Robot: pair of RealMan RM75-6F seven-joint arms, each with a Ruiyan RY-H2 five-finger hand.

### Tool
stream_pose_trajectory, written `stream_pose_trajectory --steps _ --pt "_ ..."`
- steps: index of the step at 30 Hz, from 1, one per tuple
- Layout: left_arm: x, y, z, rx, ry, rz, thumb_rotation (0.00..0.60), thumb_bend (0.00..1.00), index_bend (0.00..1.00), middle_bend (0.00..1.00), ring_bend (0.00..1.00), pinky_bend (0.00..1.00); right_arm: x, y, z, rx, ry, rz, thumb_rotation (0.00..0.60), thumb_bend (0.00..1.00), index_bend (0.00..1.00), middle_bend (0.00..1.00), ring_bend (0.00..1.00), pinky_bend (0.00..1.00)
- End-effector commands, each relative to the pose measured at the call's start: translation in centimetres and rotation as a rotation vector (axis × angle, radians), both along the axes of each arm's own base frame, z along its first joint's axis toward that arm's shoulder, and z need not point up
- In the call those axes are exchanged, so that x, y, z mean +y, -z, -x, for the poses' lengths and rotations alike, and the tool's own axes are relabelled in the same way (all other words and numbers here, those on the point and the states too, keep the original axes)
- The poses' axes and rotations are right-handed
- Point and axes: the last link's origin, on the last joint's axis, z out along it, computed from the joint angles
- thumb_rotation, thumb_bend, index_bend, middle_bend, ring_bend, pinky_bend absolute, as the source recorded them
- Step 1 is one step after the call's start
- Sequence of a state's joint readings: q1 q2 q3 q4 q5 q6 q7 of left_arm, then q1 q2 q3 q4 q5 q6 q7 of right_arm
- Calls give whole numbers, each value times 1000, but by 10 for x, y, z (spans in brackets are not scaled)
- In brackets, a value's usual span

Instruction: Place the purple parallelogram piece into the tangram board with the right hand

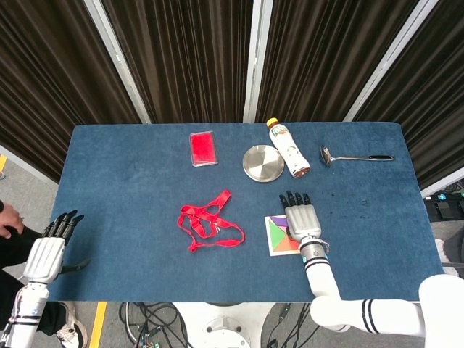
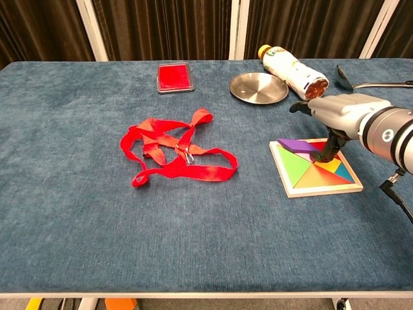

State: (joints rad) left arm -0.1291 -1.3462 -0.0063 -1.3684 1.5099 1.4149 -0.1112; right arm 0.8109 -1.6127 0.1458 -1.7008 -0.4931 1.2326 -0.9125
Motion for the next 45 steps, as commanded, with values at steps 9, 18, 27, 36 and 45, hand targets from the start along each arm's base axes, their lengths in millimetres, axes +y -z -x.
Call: stream_pose_trajectory --steps 9,18,27,36,45 --pt "0 0 1 4 -3 0 600 61 113 36 0 154 -7 5 -1 -5 -2 -2 600 317 0 0 0 0" --pt "0 -1 1 5 -2 -1 600 61 113 36 0 155 -9 5 -4 -12 -1 -1 600 317 0 0 0 0" --pt "0 0 -1 6 6 1 600 61 113 35 0 157 -5 -14 2 -41 5 9 600 318 1 0 0 0" --pt "0 0 -3 11 9 4 600 61 113 35 0 166 1 -16 6 -76 -27 -31 600 487 104 0 0 0" --pt "1 1 -3 12 7 7 600 61 113 35 0 167 3 -16 6 -87 -39 -47 600 730 180 0 0 0"
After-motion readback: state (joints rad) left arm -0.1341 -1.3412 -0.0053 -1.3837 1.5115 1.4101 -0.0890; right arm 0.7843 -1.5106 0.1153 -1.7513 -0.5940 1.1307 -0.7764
